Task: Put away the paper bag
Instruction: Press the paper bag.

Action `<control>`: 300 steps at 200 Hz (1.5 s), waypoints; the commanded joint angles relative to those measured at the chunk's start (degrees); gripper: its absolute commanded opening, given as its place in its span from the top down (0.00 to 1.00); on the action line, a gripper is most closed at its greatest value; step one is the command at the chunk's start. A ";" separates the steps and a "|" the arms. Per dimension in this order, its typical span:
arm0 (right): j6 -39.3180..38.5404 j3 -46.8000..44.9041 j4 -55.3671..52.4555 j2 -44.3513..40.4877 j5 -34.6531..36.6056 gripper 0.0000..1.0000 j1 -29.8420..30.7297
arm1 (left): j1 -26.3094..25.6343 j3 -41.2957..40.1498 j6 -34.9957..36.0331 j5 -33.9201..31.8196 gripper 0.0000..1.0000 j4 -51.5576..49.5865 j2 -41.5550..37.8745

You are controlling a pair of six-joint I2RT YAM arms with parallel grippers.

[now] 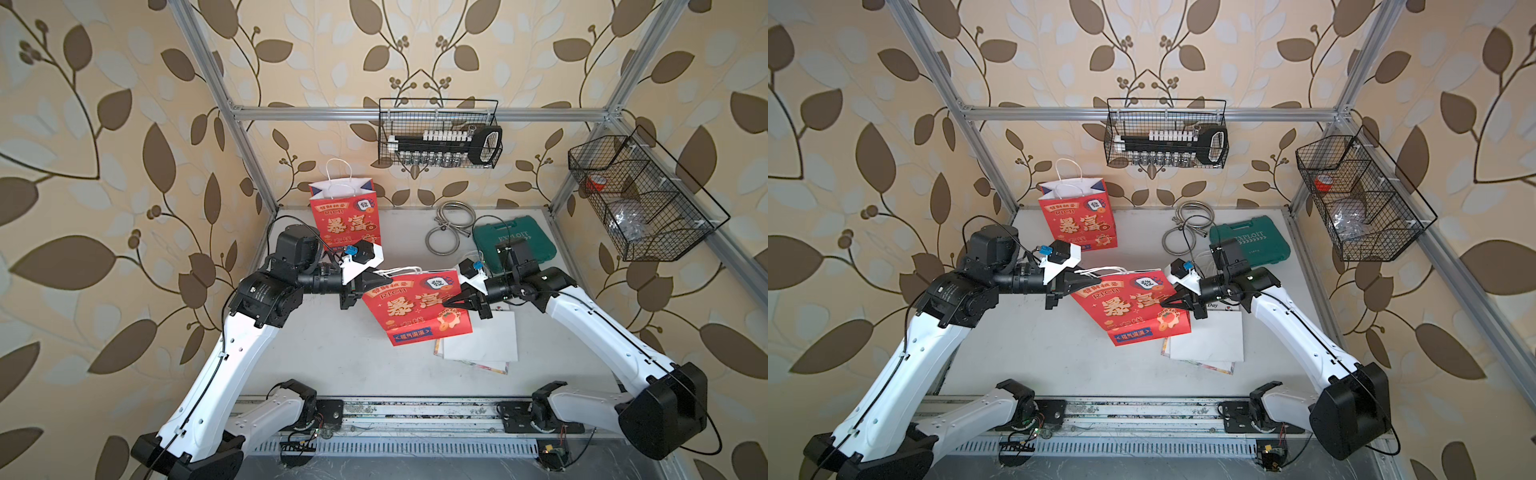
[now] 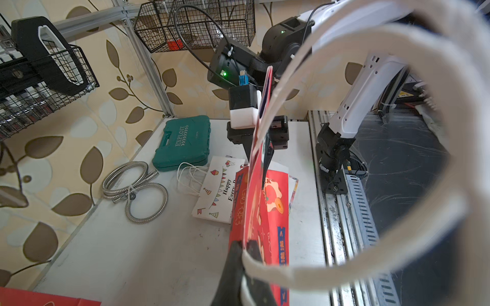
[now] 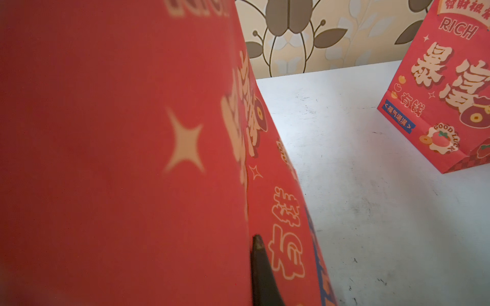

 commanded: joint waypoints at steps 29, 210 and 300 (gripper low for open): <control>-0.17 -1.51 -0.87 -1.60 3.74 0.44 -0.03 | 0.43 3.07 0.52 0.30 1.00 2.24 -1.29; 12.56 7.17 13.83 -2.67 -1.81 1.00 3.49 | 0.41 -3.78 -4.14 3.47 1.00 7.21 0.49; 19.30 7.27 21.64 -1.84 -4.34 1.00 4.21 | 0.38 -5.54 -3.22 2.45 1.00 5.94 2.22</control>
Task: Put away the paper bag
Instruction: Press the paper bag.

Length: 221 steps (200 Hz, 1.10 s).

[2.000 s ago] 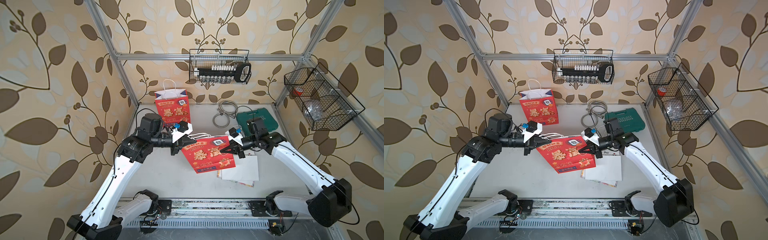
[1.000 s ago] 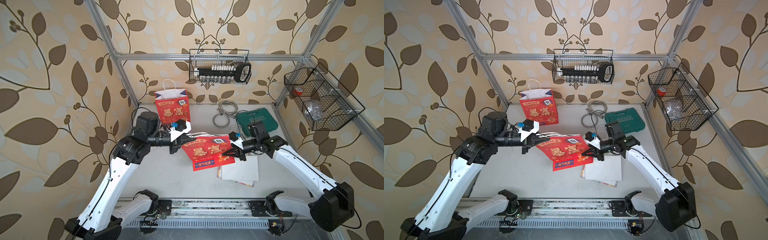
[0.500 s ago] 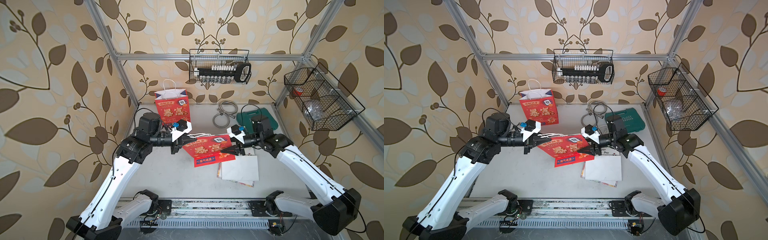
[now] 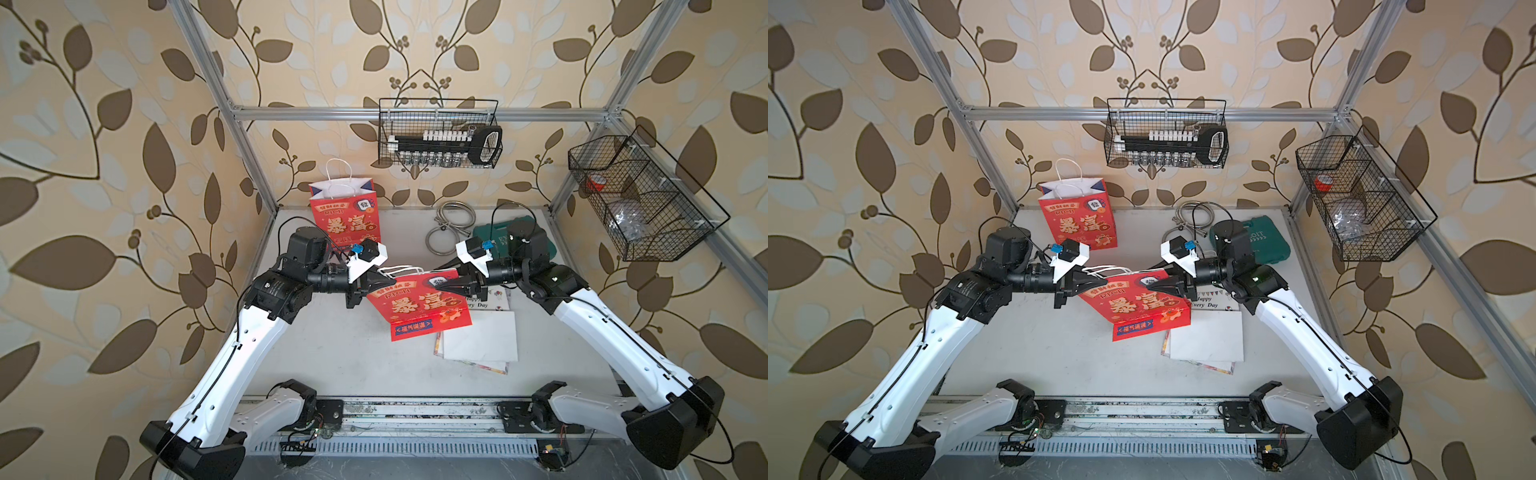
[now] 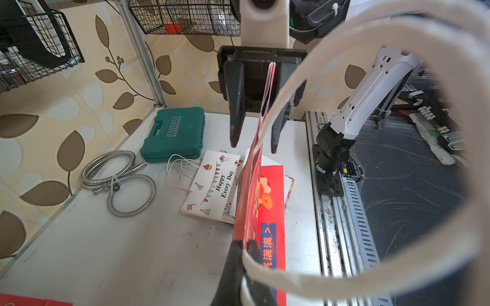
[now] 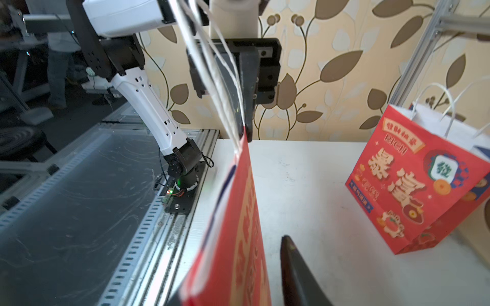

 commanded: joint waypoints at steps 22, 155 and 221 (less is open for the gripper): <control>2.37 -0.11 3.31 1.13 -2.81 1.00 0.21 | 0.42 0.42 -0.41 1.00 1.00 0.78 0.70; 13.09 -14.15 20.29 1.15 -9.32 1.00 -8.14 | 2.62 -36.06 -37.01 -16.89 0.01 32.14 -20.28; 16.15 -10.48 18.73 -1.74 -12.15 1.00 -8.76 | 2.62 -45.94 -45.54 -11.03 0.01 59.37 -16.87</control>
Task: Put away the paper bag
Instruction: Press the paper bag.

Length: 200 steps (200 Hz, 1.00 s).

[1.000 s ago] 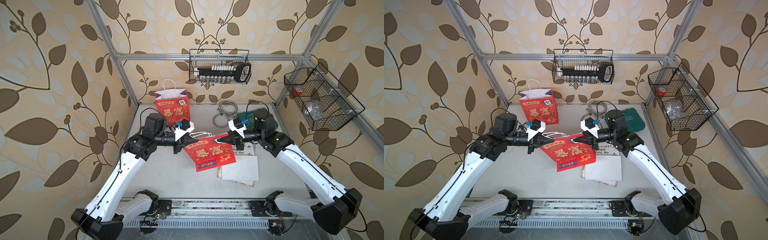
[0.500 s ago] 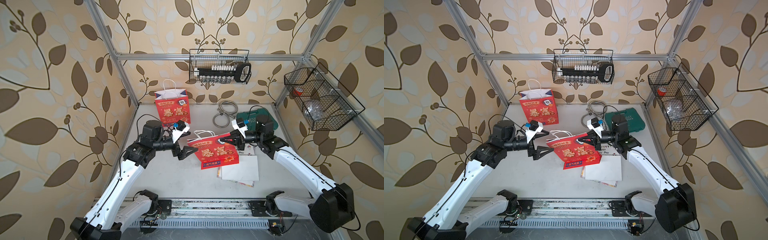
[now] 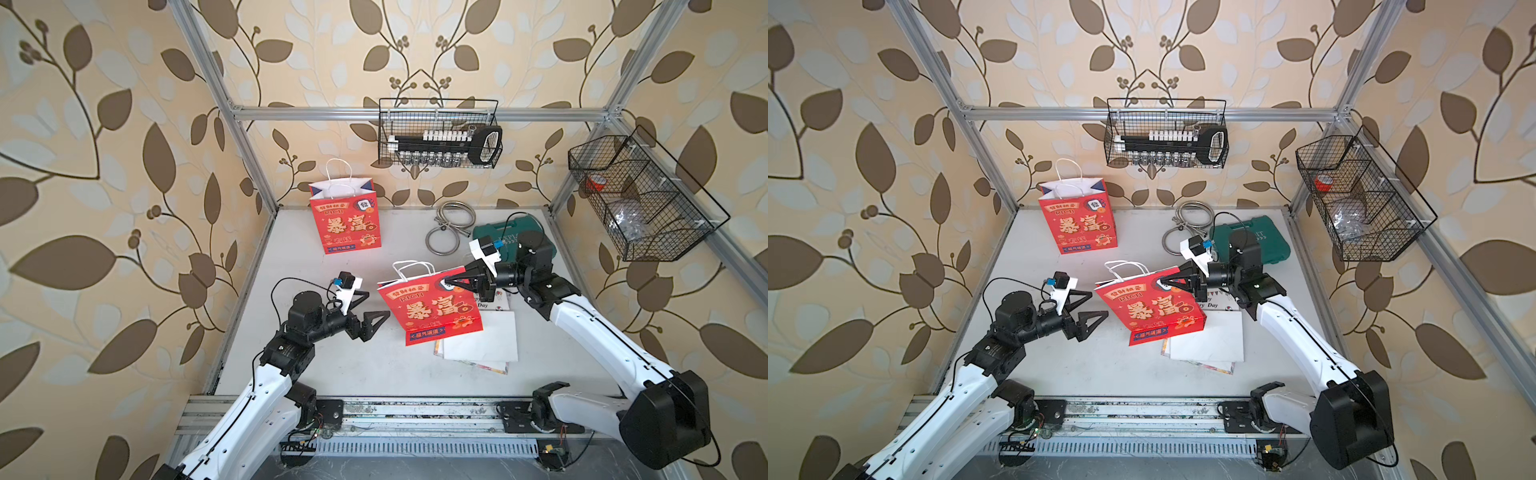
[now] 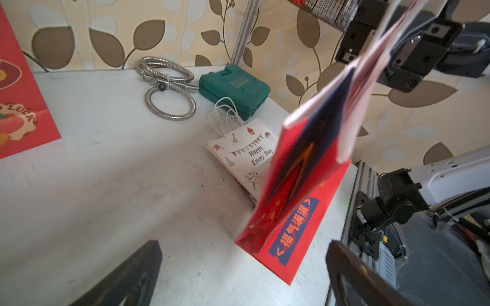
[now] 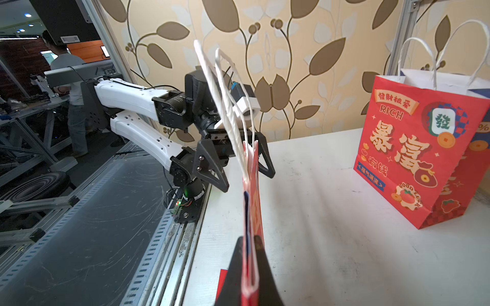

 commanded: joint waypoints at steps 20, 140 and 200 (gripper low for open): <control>2.93 3.79 -0.18 -0.90 -2.80 1.00 -0.08 | 0.35 1.08 -6.30 10.06 0.02 27.74 10.09; -13.28 11.45 -23.91 1.96 4.30 0.43 -0.27 | 0.35 10.22 3.67 20.98 1.00 16.19 14.00; -22.44 18.57 -38.07 4.76 11.74 0.30 2.58 | 0.35 18.40 21.07 20.88 1.00 -8.62 16.71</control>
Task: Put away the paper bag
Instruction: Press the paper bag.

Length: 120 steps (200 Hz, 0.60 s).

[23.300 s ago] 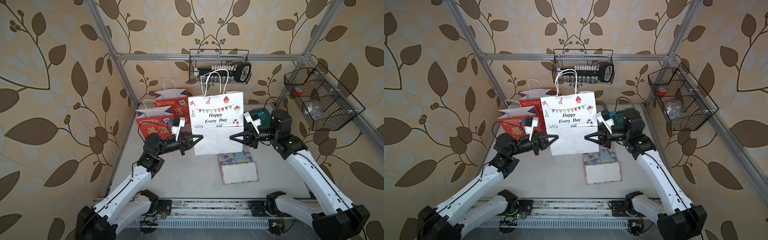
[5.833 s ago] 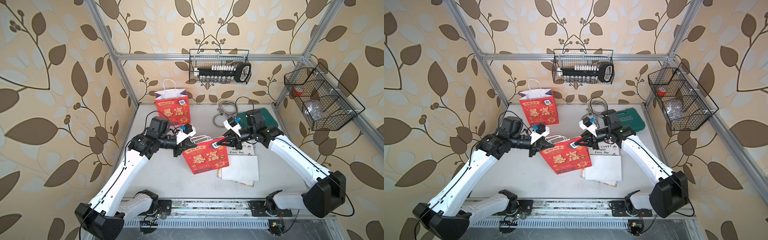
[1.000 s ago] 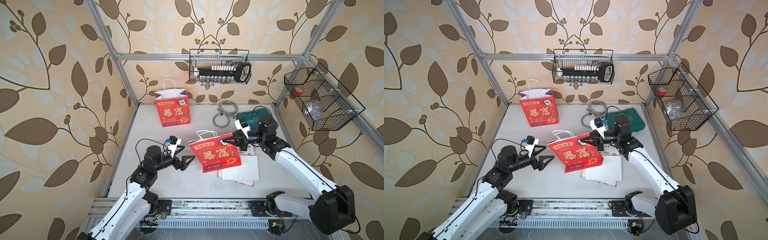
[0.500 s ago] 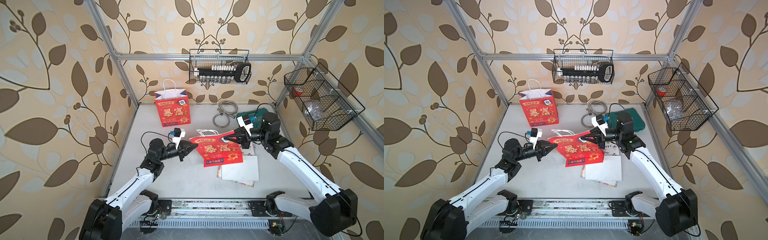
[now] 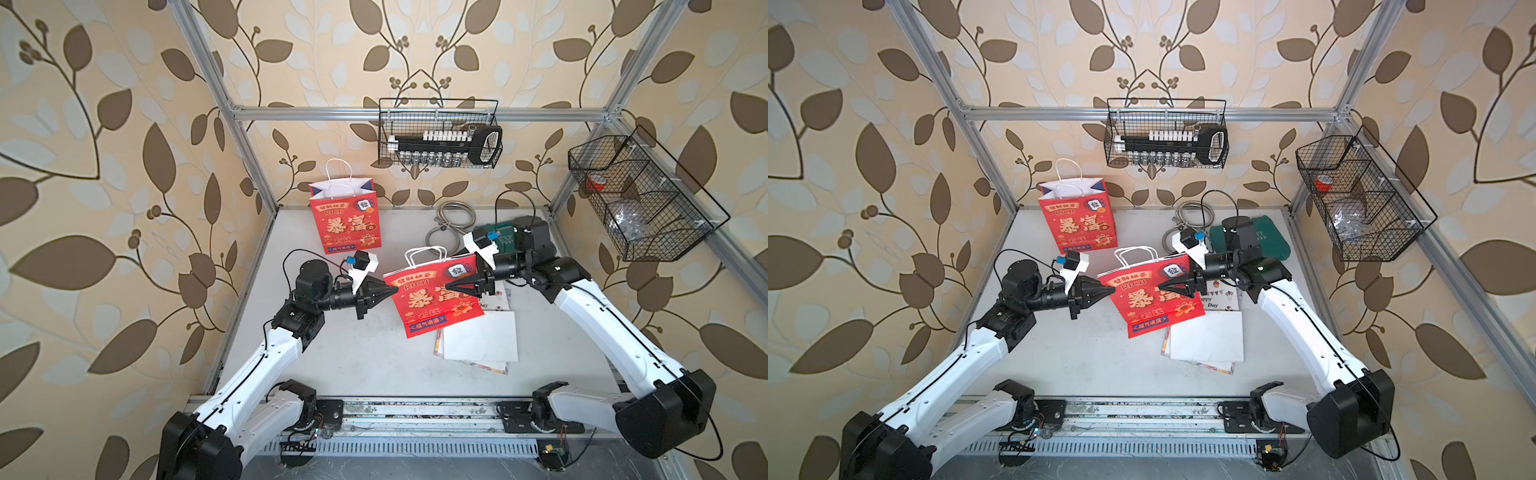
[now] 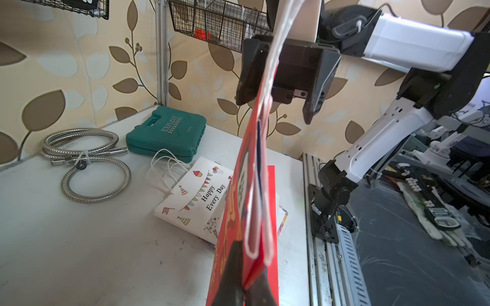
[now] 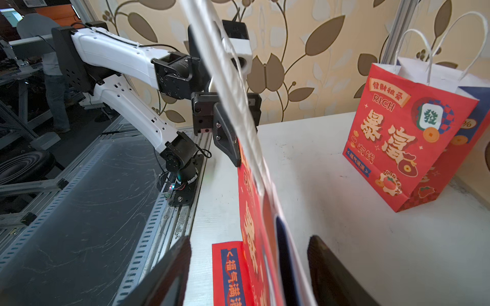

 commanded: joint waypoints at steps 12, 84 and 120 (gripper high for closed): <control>-5.66 3.53 -8.90 1.16 5.48 0.29 1.45 | 0.37 4.58 11.01 1.47 1.00 -13.57 1.79; -9.29 9.32 -13.01 4.15 5.32 0.35 4.02 | 0.37 7.61 17.38 1.76 1.00 -21.26 4.58; -3.28 9.08 -5.99 6.42 0.22 0.97 5.40 | 0.37 8.29 17.52 1.55 1.00 -22.47 5.24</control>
